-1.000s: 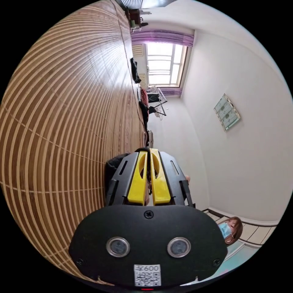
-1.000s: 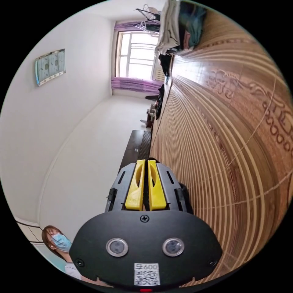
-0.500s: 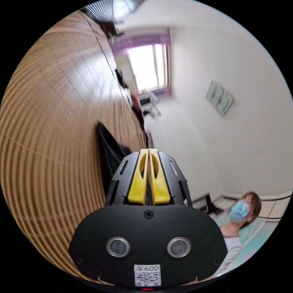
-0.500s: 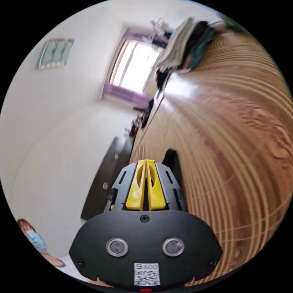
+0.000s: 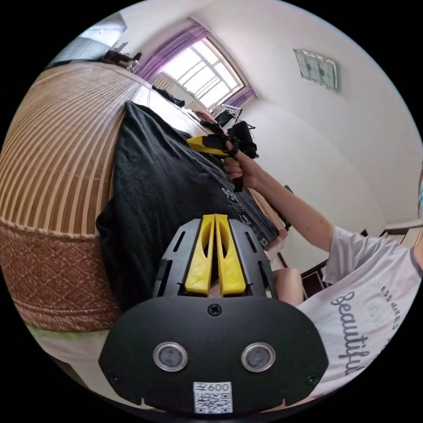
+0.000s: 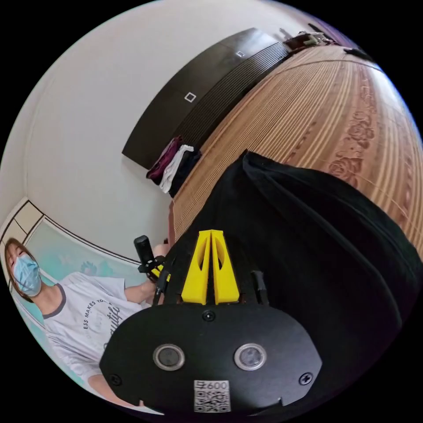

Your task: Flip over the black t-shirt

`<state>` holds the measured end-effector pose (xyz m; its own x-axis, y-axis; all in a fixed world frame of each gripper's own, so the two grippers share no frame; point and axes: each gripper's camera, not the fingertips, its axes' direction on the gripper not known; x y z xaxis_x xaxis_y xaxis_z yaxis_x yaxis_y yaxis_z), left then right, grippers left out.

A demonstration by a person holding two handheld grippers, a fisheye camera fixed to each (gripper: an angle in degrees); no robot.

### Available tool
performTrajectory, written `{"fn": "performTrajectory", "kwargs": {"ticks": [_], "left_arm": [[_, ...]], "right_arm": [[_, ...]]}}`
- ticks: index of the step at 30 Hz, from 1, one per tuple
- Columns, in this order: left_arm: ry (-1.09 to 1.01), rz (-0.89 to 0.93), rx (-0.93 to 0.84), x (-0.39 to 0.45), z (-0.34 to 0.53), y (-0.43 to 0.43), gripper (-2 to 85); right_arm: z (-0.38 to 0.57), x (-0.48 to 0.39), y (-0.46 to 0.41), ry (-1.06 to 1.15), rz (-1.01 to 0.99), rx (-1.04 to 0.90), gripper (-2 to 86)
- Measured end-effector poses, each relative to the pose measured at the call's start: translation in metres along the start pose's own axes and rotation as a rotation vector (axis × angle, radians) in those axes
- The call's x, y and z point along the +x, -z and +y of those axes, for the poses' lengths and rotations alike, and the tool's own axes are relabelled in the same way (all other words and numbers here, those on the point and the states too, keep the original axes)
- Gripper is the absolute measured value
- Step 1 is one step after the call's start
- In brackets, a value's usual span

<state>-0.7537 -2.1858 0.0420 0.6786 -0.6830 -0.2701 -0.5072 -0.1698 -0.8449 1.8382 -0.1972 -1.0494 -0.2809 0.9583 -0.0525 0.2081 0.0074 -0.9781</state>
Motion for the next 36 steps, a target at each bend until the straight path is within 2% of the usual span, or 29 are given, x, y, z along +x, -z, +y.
{"fn": "performTrajectory", "kwargs": {"ticks": [4, 6, 8, 10, 12, 14, 15, 17, 19, 20, 21, 22, 23, 24, 26, 28, 30, 32, 34, 36], "left_arm": [[-0.053, -0.049, -0.010, -0.018, 0.017, 0.005, 0.4], [-0.061, -0.036, -0.004, -0.031, 0.024, 0.009, 0.4], [-0.068, -0.015, 0.000, -0.049, 0.032, 0.017, 0.4], [-0.073, -0.015, 0.002, -0.060, 0.037, 0.024, 0.5], [-0.074, -0.017, 0.006, -0.071, 0.041, 0.031, 0.5], [-0.078, -0.012, 0.019, -0.088, 0.047, 0.042, 0.5], [-0.080, -0.011, 0.022, -0.092, 0.048, 0.044, 0.5], [-0.090, -0.010, 0.027, -0.108, 0.052, 0.056, 0.5], [-0.095, -0.010, 0.025, -0.119, 0.053, 0.065, 0.5], [-0.093, -0.007, 0.024, -0.127, 0.053, 0.071, 0.5], [-0.092, -0.005, 0.023, -0.131, 0.054, 0.074, 0.5], [-0.091, 0.000, 0.022, -0.140, 0.054, 0.081, 0.5], [-0.088, 0.003, 0.021, -0.148, 0.054, 0.088, 0.5], [-0.086, 0.006, 0.022, -0.153, 0.054, 0.091, 0.5], [-0.081, 0.010, 0.023, -0.169, 0.053, 0.105, 0.4], [-0.078, 0.012, 0.022, -0.181, 0.052, 0.116, 0.4], [-0.079, 0.014, 0.024, -0.192, 0.051, 0.127, 0.3], [-0.099, 0.008, 0.030, -0.206, 0.051, 0.141, 0.3], [-0.122, 0.015, 0.033, -0.216, 0.050, 0.152, 0.2], [-0.128, 0.031, 0.028, -0.229, 0.048, 0.162, 0.2]], "right_arm": [[-0.044, 0.022, -0.021, -0.121, 0.080, 0.001, -0.8], [-0.056, 0.030, -0.003, -0.191, 0.149, 0.124, -0.8], [-0.051, 0.020, 0.031, -0.341, 0.314, 0.439, -0.8], [-0.050, -0.002, 0.042, -0.297, 0.356, 0.573, -0.9], [-0.071, -0.027, 0.035, -0.118, 0.373, 0.474, -0.9], [-0.098, -0.065, -0.006, 0.197, 0.357, 0.075, -0.9], [-0.100, -0.070, -0.017, 0.248, 0.327, -0.023, -0.9], [-0.098, -0.070, -0.045, 0.276, 0.129, -0.281, -0.9], [-0.096, -0.055, -0.050, 0.212, -0.012, -0.356, -0.9], [-0.096, -0.042, -0.046, 0.166, -0.009, -0.356, -0.9], [-0.096, -0.034, -0.041, 0.132, 0.049, -0.334, -0.9], [-0.095, -0.022, -0.018, 0.087, 0.115, -0.222, -0.9], [-0.089, -0.010, 0.018, -0.024, 0.233, -0.003, -0.8], [-0.081, -0.007, 0.037, -0.092, 0.307, 0.116, -0.8], [-0.038, -0.033, 0.092, -0.147, 0.548, 0.506, -0.9], [-0.024, -0.047, 0.114, -0.104, 0.581, 0.573, -0.8], [-0.030, -0.047, 0.126, 0.005, 0.462, 0.425, -0.8], [-0.038, -0.035, 0.119, 0.113, 0.180, 0.092, -0.8], [-0.033, -0.026, 0.099, 0.147, 0.029, -0.131, -0.8], [-0.025, -0.016, 0.079, 0.138, 0.060, -0.298, -0.8]]}}
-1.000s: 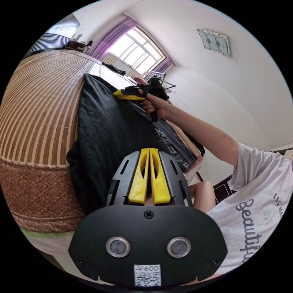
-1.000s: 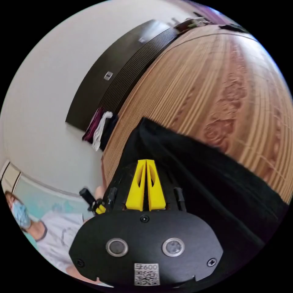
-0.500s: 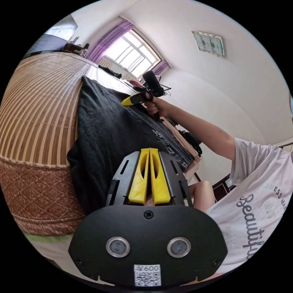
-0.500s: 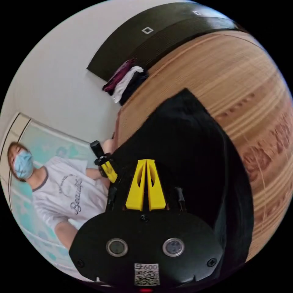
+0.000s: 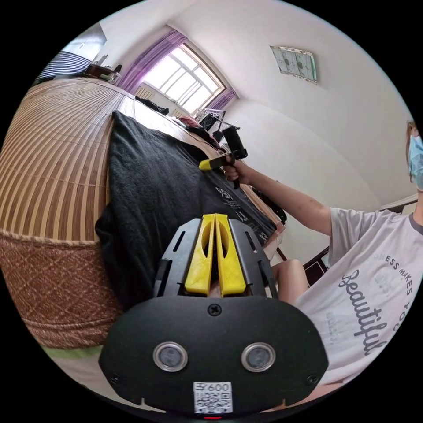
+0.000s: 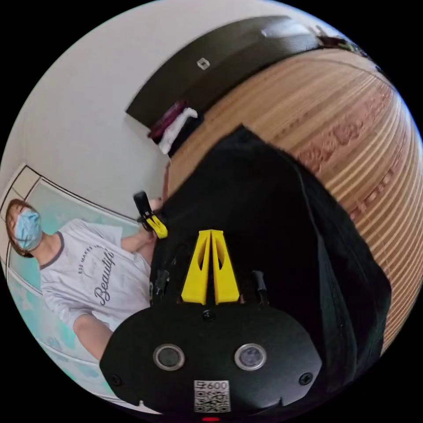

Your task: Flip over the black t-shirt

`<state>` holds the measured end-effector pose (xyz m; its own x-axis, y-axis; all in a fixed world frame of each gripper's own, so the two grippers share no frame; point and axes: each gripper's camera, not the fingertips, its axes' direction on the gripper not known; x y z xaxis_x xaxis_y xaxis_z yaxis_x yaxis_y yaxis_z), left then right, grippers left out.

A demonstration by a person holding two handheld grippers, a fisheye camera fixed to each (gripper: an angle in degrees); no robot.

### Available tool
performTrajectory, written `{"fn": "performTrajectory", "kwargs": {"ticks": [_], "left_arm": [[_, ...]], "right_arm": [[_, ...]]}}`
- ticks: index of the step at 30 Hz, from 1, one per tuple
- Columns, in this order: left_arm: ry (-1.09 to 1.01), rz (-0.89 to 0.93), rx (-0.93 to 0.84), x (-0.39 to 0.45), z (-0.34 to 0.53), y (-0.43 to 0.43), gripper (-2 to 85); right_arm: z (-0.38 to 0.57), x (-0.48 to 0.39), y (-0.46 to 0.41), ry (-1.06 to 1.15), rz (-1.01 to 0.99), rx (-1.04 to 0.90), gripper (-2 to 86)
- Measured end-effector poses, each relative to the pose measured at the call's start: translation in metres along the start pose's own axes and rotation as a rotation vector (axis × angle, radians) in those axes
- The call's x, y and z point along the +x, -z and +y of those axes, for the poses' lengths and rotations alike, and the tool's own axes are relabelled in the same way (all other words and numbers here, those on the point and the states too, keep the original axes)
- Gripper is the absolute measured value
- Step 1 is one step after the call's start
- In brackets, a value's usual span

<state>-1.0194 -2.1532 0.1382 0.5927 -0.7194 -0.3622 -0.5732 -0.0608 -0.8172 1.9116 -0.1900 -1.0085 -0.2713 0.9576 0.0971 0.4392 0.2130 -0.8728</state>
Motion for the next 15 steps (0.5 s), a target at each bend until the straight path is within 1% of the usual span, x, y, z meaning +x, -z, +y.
{"fn": "performTrajectory", "kwargs": {"ticks": [1, 3, 4, 6, 7, 8, 9, 11, 12, 13, 14, 15], "left_arm": [[0.005, 0.006, -0.003, -0.008, -0.001, 0.007, 0.2], [0.007, 0.005, -0.005, -0.018, -0.003, 0.018, 0.2], [0.017, 0.006, -0.009, -0.026, -0.004, 0.024, 0.2], [0.047, 0.023, -0.017, -0.040, -0.007, 0.035, 0.2], [0.053, 0.028, -0.015, -0.048, -0.007, 0.041, 0.2], [0.048, 0.026, -0.016, -0.055, -0.008, 0.048, 0.2], [0.046, 0.025, -0.015, -0.058, -0.008, 0.051, 0.2], [0.045, 0.026, -0.014, -0.071, -0.010, 0.063, 0.2], [0.046, 0.027, -0.014, -0.074, -0.010, 0.066, 0.2], [0.047, 0.029, -0.013, -0.081, -0.010, 0.072, 0.3], [0.046, 0.027, -0.013, -0.087, -0.011, 0.078, 0.3], [0.045, 0.027, -0.012, -0.090, -0.011, 0.081, 0.3]], "right_arm": [[0.004, 0.010, 0.012, -0.010, -0.037, 0.069, -0.8], [0.011, 0.036, 0.035, -0.091, -0.032, 0.152, -0.8], [0.018, 0.055, 0.048, -0.125, -0.077, 0.207, -0.8], [0.031, 0.081, 0.068, -0.188, -0.058, 0.274, -0.8], [0.042, 0.094, 0.086, -0.245, -0.003, 0.359, -0.8], [0.056, 0.101, 0.108, -0.324, 0.108, 0.465, -0.8], [0.064, 0.101, 0.119, -0.353, 0.166, 0.527, -0.8], [0.104, 0.087, 0.157, -0.568, 0.510, 0.784, -0.8], [0.113, 0.082, 0.163, -0.598, 0.578, 0.829, -0.8], [0.125, 0.074, 0.173, -0.573, 0.666, 0.886, -0.8], [0.131, 0.074, 0.179, -0.479, 0.654, 0.868, -0.8], [0.133, 0.077, 0.182, -0.430, 0.616, 0.849, -0.8]]}}
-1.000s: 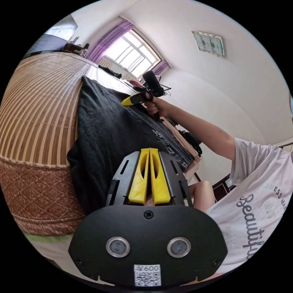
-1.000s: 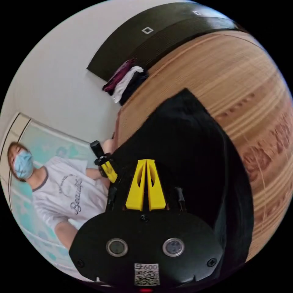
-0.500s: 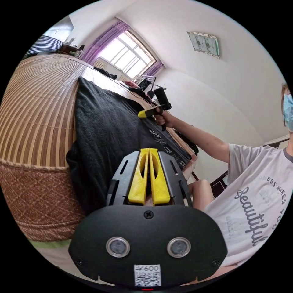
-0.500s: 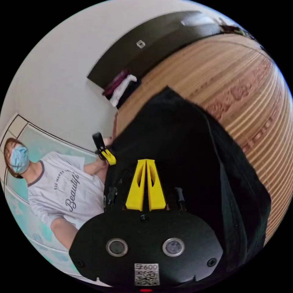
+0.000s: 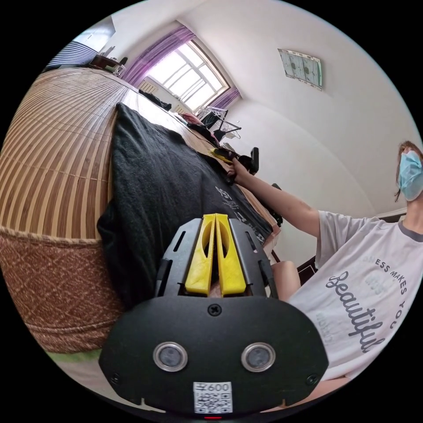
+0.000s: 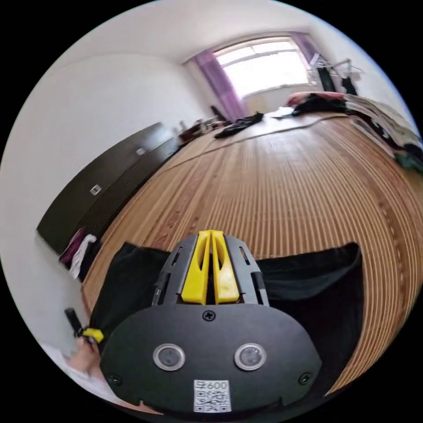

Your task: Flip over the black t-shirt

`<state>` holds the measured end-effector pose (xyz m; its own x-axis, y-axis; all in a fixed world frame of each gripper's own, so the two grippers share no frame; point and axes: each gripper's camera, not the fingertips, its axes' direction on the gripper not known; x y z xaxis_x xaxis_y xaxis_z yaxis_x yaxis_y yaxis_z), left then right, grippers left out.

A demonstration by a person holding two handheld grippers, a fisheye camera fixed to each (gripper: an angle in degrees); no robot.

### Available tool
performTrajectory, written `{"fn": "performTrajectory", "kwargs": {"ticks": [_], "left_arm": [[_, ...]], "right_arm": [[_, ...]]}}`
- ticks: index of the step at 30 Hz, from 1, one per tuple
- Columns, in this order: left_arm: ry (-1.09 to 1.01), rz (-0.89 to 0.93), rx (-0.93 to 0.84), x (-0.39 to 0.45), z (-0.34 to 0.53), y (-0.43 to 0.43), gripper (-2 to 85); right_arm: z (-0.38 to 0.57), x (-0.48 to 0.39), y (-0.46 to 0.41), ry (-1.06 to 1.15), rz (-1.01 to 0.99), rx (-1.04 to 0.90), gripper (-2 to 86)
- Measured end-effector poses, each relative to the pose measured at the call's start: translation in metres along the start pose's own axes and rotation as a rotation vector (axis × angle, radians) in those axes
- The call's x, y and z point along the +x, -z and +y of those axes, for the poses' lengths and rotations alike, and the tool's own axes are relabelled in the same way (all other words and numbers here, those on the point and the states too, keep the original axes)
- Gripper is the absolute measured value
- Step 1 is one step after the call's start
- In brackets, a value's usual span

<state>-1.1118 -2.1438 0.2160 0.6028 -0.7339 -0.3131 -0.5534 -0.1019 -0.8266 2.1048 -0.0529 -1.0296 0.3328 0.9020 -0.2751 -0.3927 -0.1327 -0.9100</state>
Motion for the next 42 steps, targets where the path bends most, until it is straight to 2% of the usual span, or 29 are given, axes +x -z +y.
{"fn": "performTrajectory", "kwargs": {"ticks": [2, 3, 4, 5, 7, 9, 11, 12, 13, 14, 15, 16, 17, 18, 22, 24, 25, 27, 31, 32, 35, 39, 42], "left_arm": [[-0.004, 0.000, 0.003, -0.011, -0.001, 0.011, 0.4], [-0.006, 0.000, 0.004, -0.014, -0.001, 0.014, 0.4], [-0.010, -0.001, 0.007, -0.019, -0.001, 0.019, 0.3], [-0.014, -0.002, 0.009, -0.025, 0.000, 0.023, 0.3], [-0.015, -0.001, 0.010, -0.033, 0.000, 0.030, 0.3], [-0.014, -0.002, 0.009, -0.041, 0.000, 0.036, 0.2], [-0.009, 0.002, 0.008, -0.051, 0.000, 0.043, 0.2], [-0.009, 0.002, 0.008, -0.054, 0.001, 0.045, 0.2], [-0.009, 0.001, 0.006, -0.058, 0.001, 0.047, 0.2], [-0.008, 0.003, 0.007, -0.063, 0.002, 0.050, 0.2], [-0.008, 0.003, 0.007, -0.065, 0.003, 0.051, 0.2], [-0.008, 0.003, 0.007, -0.069, 0.004, 0.054, 0.2], [-0.008, 0.002, 0.007, -0.073, 0.006, 0.055, 0.2], [-0.009, 0.001, 0.007, -0.075, 0.006, 0.056, 0.2], [-0.018, 0.002, 0.010, -0.089, 0.014, 0.060, 0.2], [-0.020, 0.002, 0.011, -0.094, 0.019, 0.060, 0.3], [-0.019, 0.003, 0.011, -0.097, 0.022, 0.060, 0.2], [-0.018, 0.003, 0.010, -0.102, 0.026, 0.059, 0.2], [-0.018, 0.006, 0.010, -0.111, 0.040, 0.053, 0.0], [-0.020, 0.006, 0.010, -0.113, 0.044, 0.051, 0.0], [-0.023, 0.005, 0.010, -0.117, 0.056, 0.043, -0.1], [-0.032, -0.001, 0.014, -0.119, 0.074, 0.031, -0.1], [-0.047, -0.015, 0.021, -0.118, 0.090, 0.019, 0.0]], "right_arm": [[-0.006, 0.021, -0.016, 0.152, -0.369, -0.164, -0.8], [-0.007, 0.027, -0.025, 0.176, -0.473, -0.240, -0.8], [-0.006, 0.035, -0.047, 0.209, -0.614, -0.408, -0.8], [0.001, 0.041, -0.067, 0.242, -0.643, -0.542, -0.8], [0.006, 0.051, -0.086, 0.300, -0.529, -0.627, -0.8], [-0.012, 0.086, -0.096, 0.196, -0.500, -0.567, -0.8], [-0.035, 0.156, -0.098, -0.057, -0.364, -0.413, -0.8], [-0.038, 0.173, -0.095, -0.116, -0.338, -0.364, -0.8], [-0.041, 0.198, -0.081, -0.198, -0.242, -0.235, -0.8], [-0.037, 0.208, -0.059, -0.251, -0.001, -0.104, -0.8], [-0.035, 0.205, -0.049, -0.225, 0.099, -0.044, -0.8], [-0.033, 0.195, -0.042, -0.106, 0.249, 0.011, -0.8], [-0.035, 0.195, -0.049, -0.015, 0.298, -0.016, -0.8], [-0.036, 0.198, -0.055, 0.032, 0.272, -0.051, -0.8], [-0.033, 0.210, -0.111, 0.374, -0.295, -0.374, -0.8], [-0.024, 0.213, -0.153, 0.428, -0.279, -0.549, -0.8], [-0.017, 0.225, -0.179, 0.445, -0.180, -0.614, -0.8], [-0.025, 0.259, -0.199, 0.384, -0.211, -0.601, -0.8], [-0.042, 0.377, -0.217, 0.067, -0.166, -0.421, -0.8], [-0.039, 0.416, -0.215, -0.078, -0.015, -0.333, -0.8], [-0.014, 0.479, -0.199, -0.228, 0.272, -0.152, -0.8], [0.023, 0.512, -0.194, -0.200, 0.277, -0.022, -0.8], [0.065, 0.505, -0.199, -0.067, 0.154, -0.020, -0.9]]}}
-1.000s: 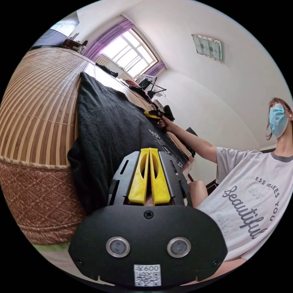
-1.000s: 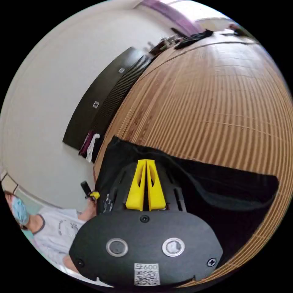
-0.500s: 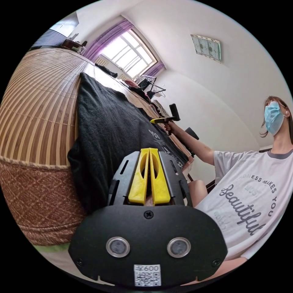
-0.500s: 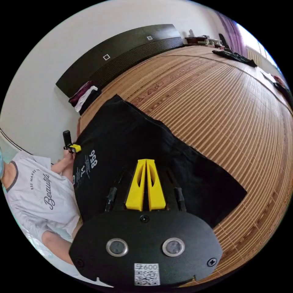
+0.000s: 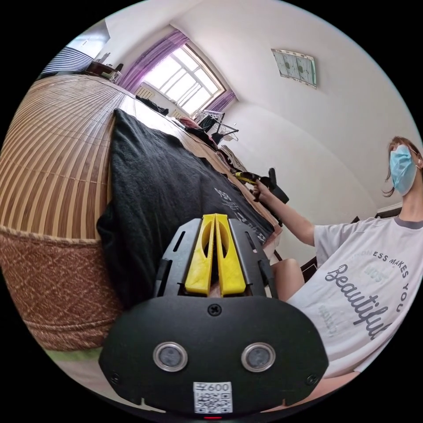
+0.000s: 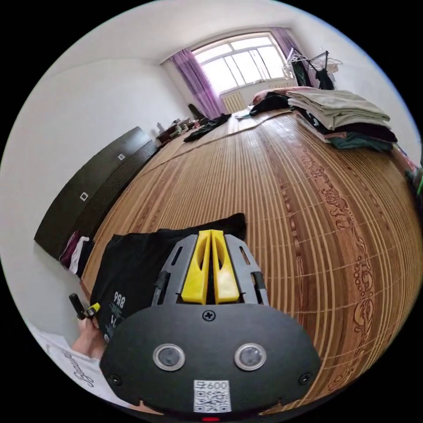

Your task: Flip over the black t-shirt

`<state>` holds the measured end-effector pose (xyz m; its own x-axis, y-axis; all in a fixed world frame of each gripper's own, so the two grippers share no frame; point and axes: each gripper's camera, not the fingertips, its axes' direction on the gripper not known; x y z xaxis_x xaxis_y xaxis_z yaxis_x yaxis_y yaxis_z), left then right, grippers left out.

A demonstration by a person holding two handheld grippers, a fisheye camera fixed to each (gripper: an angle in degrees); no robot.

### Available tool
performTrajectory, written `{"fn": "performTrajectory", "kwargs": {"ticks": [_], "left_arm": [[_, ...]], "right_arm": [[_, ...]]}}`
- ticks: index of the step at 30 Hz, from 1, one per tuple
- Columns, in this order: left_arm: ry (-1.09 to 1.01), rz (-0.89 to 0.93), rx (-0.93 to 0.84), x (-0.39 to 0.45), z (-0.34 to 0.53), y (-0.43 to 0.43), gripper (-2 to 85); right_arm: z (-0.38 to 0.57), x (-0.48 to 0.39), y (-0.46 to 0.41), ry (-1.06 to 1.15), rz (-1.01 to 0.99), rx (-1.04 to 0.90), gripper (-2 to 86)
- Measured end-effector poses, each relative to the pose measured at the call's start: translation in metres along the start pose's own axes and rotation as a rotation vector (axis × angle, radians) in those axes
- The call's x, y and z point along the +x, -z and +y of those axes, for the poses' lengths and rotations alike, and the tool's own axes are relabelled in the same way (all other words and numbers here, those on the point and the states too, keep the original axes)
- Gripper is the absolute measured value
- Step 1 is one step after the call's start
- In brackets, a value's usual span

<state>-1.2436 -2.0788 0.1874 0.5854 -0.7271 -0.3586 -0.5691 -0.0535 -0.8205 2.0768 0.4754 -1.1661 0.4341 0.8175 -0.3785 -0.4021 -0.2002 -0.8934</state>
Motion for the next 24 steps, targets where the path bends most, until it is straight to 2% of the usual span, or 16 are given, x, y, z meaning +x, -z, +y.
{"fn": "performTrajectory", "kwargs": {"ticks": [3, 6, 9, 10, 11, 13, 15, 17, 18, 20, 23, 24], "left_arm": [[-0.024, -0.030, 0.010, 0.006, 0.018, -0.014, 0.1], [-0.083, -0.120, 0.028, 0.024, 0.039, -0.031, 0.1], [-0.194, -0.328, 0.045, 0.066, 0.063, -0.055, 0.1], [-0.220, -0.447, 0.064, 0.091, 0.074, -0.067, 0.1], [-0.282, -0.504, 0.092, 0.120, 0.086, -0.078, 0.1], [-0.457, -0.494, 0.138, 0.169, 0.107, -0.099, 0.2], [-0.538, -0.501, 0.188, 0.207, 0.125, -0.124, 0.3], [-0.468, -0.558, 0.265, 0.231, 0.142, -0.159, 0.3], [-0.465, -0.569, 0.278, 0.234, 0.146, -0.168, 0.3], [-0.445, -0.589, 0.210, 0.233, 0.158, -0.206, 0.2], [-0.410, -0.664, 0.064, 0.221, 0.171, -0.242, 0.2], [-0.444, -0.656, 0.077, 0.222, 0.177, -0.244, 0.2]], "right_arm": [[0.075, -0.040, -0.012, 0.182, 0.051, -0.034, -0.9], [0.181, -0.099, -0.041, 0.364, 0.278, -0.038, -0.9], [0.294, -0.146, -0.071, 0.411, 0.478, 0.099, -0.9], [0.338, -0.158, -0.080, 0.379, 0.494, 0.214, -0.9], [0.380, -0.171, -0.094, 0.444, 0.435, 0.301, -0.9], [0.431, -0.186, -0.129, 0.606, 0.404, 0.376, -0.9], [0.453, -0.182, -0.166, 0.549, 0.445, 0.438, -0.9], [0.453, -0.157, -0.212, 0.363, 0.428, 0.423, -0.8], [0.451, -0.151, -0.223, 0.340, 0.445, 0.414, -0.8], [0.449, -0.132, -0.262, 0.393, 0.493, 0.455, -0.8], [0.435, -0.077, -0.302, 0.413, 0.422, 0.351, -0.8], [0.435, -0.065, -0.301, 0.414, 0.390, 0.375, -0.8]]}}
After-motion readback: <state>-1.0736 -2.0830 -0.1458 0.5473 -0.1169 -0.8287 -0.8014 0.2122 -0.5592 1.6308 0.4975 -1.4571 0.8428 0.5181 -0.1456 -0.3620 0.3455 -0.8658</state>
